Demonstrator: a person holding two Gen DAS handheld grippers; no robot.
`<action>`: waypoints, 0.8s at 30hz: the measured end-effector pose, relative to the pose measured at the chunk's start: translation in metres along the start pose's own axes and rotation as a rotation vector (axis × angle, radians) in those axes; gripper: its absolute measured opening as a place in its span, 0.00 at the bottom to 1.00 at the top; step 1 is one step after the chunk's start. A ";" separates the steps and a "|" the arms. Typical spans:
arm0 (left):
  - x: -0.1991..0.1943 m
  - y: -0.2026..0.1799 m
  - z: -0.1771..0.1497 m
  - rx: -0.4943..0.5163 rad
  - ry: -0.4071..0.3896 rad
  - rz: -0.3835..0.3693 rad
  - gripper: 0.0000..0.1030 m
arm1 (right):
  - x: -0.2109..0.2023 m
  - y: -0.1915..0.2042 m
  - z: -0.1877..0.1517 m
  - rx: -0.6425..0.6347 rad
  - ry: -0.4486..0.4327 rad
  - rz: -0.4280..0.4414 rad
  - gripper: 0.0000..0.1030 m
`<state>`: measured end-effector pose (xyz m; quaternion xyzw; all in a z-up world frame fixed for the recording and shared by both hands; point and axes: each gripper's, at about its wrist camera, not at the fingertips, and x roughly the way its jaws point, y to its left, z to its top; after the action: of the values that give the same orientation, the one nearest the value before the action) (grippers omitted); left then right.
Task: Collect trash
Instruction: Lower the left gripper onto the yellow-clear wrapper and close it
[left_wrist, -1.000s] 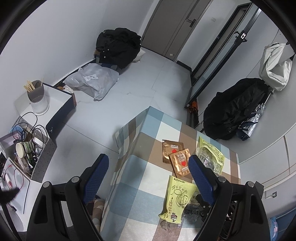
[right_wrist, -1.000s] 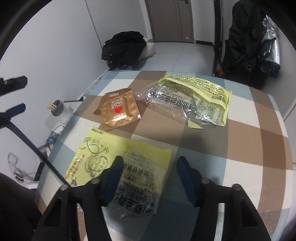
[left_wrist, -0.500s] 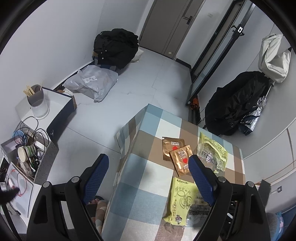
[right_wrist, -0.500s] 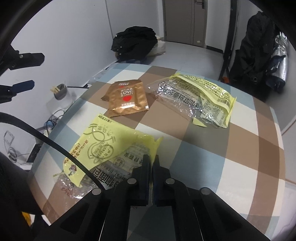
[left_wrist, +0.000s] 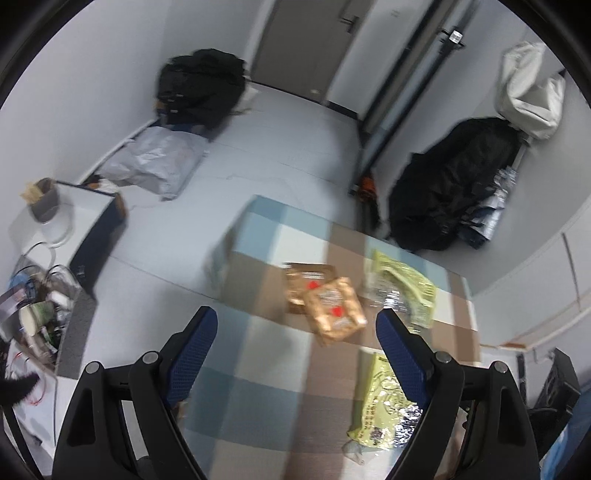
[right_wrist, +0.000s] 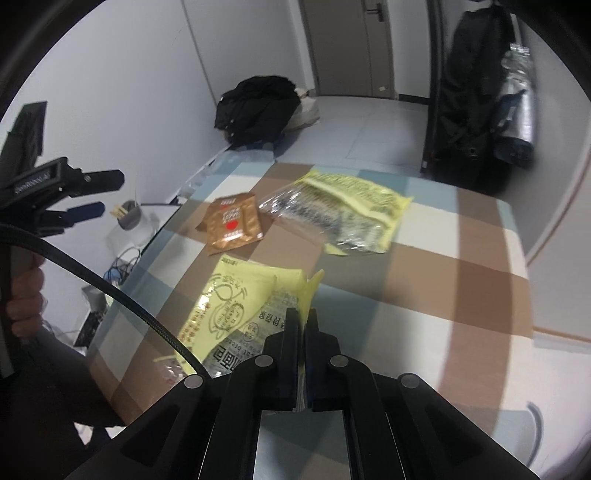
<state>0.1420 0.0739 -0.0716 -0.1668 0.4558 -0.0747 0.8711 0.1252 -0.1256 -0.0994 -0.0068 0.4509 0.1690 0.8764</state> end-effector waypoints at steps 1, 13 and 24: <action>0.001 -0.006 0.002 0.014 0.004 -0.015 0.83 | -0.005 -0.004 -0.001 0.009 -0.007 0.002 0.02; 0.040 -0.076 0.027 0.209 0.115 -0.044 0.83 | -0.027 -0.048 -0.016 0.111 -0.035 0.028 0.02; 0.120 -0.125 0.033 0.373 0.305 -0.006 0.83 | -0.030 -0.066 -0.025 0.184 -0.040 0.055 0.02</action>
<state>0.2410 -0.0692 -0.1017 0.0089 0.5599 -0.1846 0.8077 0.1098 -0.2009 -0.1001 0.0895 0.4470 0.1511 0.8771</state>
